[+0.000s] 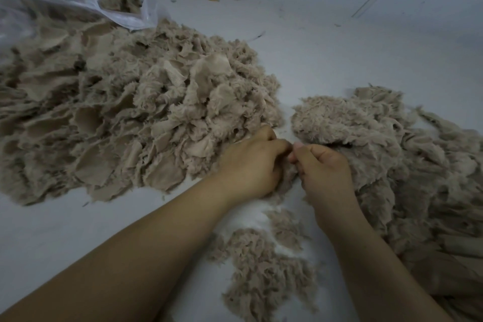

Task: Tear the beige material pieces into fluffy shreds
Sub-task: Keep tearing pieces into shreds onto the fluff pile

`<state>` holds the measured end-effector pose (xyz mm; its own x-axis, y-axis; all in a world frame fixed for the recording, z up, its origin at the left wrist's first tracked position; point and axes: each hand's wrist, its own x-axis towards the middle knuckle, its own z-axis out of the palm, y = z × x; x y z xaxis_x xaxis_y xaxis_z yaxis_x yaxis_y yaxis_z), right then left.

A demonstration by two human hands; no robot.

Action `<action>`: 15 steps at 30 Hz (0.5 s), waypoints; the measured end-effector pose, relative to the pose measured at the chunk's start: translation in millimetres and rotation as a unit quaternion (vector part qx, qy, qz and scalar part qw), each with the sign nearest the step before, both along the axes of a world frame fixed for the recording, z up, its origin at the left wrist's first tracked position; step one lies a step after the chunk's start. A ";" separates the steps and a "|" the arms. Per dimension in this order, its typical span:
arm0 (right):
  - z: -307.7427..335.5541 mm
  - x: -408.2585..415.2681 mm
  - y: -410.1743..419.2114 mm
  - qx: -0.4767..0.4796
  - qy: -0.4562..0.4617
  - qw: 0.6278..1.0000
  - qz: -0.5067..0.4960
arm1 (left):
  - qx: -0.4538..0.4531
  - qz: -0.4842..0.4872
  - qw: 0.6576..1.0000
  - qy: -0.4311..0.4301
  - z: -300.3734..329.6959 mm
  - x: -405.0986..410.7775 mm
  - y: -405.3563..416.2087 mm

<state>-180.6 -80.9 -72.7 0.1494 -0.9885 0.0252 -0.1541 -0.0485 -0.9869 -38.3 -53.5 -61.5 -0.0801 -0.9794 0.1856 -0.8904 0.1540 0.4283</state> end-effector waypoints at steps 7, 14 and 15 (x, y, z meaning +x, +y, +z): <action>-0.6 -0.6 -1.4 -0.015 0.040 0.998 0.044 | -0.060 0.047 0.969 0.234 -3.2 4.6 -1.3; 1.3 -1.9 0.4 -0.030 0.070 0.994 0.075 | -0.011 0.088 0.864 0.496 3.1 5.0 0.9; 1.8 -1.1 0.9 -0.024 0.064 0.995 0.079 | -0.004 0.084 0.868 0.489 3.7 4.5 1.2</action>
